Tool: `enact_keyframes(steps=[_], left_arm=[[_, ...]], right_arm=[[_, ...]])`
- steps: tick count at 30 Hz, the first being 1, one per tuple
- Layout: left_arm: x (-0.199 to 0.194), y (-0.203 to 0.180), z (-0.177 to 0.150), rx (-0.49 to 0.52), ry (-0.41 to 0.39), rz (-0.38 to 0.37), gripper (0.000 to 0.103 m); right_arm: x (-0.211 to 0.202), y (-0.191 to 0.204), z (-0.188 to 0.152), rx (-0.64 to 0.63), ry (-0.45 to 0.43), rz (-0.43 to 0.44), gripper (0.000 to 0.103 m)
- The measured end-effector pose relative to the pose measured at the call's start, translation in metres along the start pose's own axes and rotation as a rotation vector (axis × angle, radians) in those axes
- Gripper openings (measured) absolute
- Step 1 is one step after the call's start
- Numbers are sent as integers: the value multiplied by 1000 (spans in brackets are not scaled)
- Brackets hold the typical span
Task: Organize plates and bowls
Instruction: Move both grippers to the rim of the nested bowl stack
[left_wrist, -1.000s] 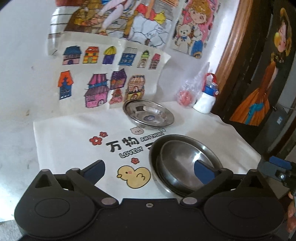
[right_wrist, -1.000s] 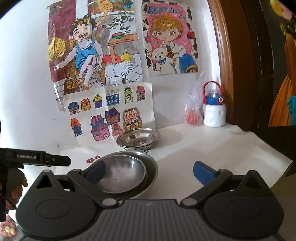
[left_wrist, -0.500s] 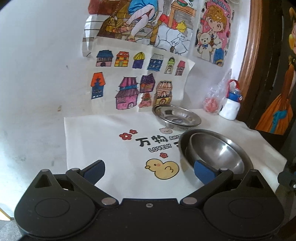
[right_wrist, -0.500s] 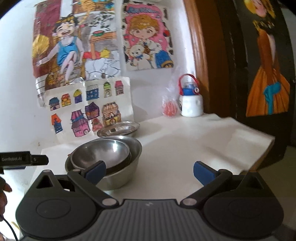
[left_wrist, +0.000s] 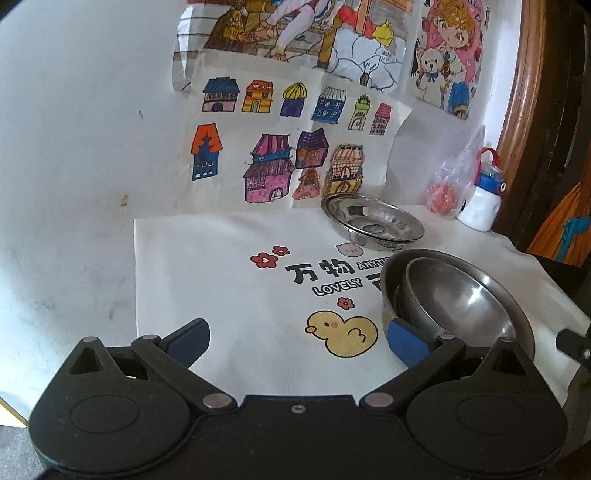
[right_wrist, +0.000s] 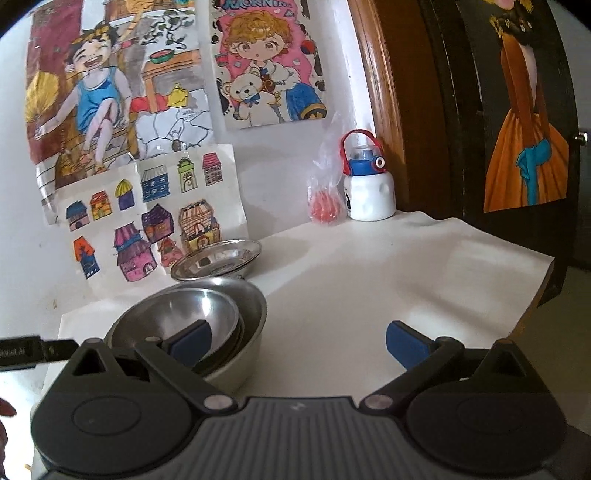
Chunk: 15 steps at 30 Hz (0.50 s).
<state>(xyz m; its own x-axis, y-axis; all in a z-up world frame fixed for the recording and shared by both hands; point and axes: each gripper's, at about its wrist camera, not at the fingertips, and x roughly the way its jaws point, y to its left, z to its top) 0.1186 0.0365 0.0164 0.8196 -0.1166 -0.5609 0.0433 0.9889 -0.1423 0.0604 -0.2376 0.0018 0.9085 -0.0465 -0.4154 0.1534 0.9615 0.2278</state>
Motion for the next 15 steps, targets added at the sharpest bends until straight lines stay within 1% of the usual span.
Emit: enact_keyframes(steps=[5, 10, 15], left_arm=[[9, -3, 8, 12, 9, -12, 102], [17, -5, 13, 10, 16, -42, 102], [26, -7, 18, 11, 34, -70, 96]], right_arm=[[14, -1, 11, 30, 25, 17, 103], [23, 5, 15, 20, 37, 26, 102], [29, 5, 14, 38, 47, 23, 97]])
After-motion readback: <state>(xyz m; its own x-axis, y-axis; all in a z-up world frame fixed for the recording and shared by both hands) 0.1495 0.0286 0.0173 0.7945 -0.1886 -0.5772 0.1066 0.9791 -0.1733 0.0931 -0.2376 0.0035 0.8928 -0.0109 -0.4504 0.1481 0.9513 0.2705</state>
